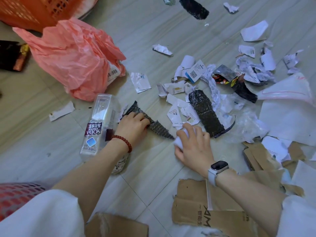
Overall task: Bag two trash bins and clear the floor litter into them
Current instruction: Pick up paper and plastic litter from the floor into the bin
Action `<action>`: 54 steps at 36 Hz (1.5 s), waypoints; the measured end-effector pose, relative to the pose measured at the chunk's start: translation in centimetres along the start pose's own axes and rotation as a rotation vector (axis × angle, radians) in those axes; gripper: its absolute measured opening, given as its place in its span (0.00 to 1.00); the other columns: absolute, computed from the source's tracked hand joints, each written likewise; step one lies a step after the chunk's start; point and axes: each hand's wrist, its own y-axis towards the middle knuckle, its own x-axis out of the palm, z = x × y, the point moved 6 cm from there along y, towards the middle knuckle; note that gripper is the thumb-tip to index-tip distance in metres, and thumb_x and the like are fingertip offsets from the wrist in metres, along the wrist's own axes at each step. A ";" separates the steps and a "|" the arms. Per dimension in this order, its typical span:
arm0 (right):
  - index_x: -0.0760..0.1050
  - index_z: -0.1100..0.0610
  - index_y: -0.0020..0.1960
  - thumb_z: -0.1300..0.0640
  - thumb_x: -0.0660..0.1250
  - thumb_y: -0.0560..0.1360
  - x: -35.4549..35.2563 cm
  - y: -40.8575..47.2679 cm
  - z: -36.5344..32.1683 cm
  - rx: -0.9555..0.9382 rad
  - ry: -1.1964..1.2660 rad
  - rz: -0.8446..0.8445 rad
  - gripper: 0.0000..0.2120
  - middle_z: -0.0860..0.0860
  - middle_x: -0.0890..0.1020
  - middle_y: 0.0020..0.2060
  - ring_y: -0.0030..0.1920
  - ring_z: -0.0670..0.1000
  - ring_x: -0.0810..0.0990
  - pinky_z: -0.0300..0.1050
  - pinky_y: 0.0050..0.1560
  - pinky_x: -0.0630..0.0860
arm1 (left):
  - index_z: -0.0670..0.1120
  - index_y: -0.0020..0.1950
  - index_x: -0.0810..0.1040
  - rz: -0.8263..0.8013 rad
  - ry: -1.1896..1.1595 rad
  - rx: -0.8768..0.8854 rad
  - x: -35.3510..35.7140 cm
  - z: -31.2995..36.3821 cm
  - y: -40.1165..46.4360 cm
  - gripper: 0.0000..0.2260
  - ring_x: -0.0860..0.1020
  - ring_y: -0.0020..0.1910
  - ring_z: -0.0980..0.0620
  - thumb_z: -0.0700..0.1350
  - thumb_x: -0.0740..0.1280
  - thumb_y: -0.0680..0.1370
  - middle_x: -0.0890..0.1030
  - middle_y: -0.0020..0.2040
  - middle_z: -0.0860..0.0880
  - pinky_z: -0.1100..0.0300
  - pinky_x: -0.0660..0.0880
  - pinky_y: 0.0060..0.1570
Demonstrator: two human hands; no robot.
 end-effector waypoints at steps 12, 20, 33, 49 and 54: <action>0.67 0.51 0.57 0.47 0.55 0.65 -0.6 0.6 0.1 -0.017 0.078 -0.358 0.22 0.54 0.69 0.62 0.53 0.61 0.73 0.53 0.45 0.70 | 0.40 0.49 0.77 0.160 -0.319 -0.235 -8.7 1.2 -3.0 0.06 0.73 0.47 0.43 0.38 0.65 0.73 0.76 0.45 0.43 0.58 0.64 0.41; 0.58 0.52 0.70 0.44 0.58 0.68 -7.2 3.0 -6.4 -0.074 0.496 -0.316 0.33 0.53 0.60 0.67 0.66 0.58 0.63 0.51 0.65 0.63 | 0.47 0.34 0.63 0.513 -0.441 -0.299 -21.7 -1.1 -8.7 0.06 0.67 0.32 0.50 0.45 0.60 0.69 0.67 0.30 0.55 0.58 0.62 0.32; 0.61 0.55 0.68 0.41 0.56 0.68 -23.4 6.7 -23.7 -0.383 1.186 0.007 0.33 0.52 0.68 0.58 0.58 0.47 0.66 0.27 0.58 0.61 | 0.47 0.43 0.74 0.579 -0.131 -0.500 -28.4 -9.3 -29.3 0.05 0.71 0.36 0.56 0.45 0.60 0.71 0.73 0.37 0.55 0.56 0.73 0.36; 0.59 0.51 0.71 0.46 0.61 0.70 -25.1 1.1 -35.3 -0.802 0.926 -0.069 0.31 0.52 0.62 0.65 0.67 0.45 0.61 0.27 0.66 0.53 | 0.61 0.73 0.49 -0.242 -0.027 -0.551 -20.4 -12.2 -37.5 0.30 0.41 0.75 0.49 0.51 0.58 0.74 0.45 0.76 0.53 0.43 0.42 0.72; 0.57 0.50 0.71 0.45 0.59 0.71 -22.9 -0.9 -38.7 -0.803 0.636 -0.142 0.30 0.56 0.60 0.68 0.69 0.58 0.62 0.54 0.69 0.62 | 0.51 0.66 0.71 0.333 -0.382 -0.569 -24.4 -13.7 -39.5 0.29 0.65 0.67 0.56 0.38 0.54 0.66 0.67 0.69 0.51 0.69 0.62 0.58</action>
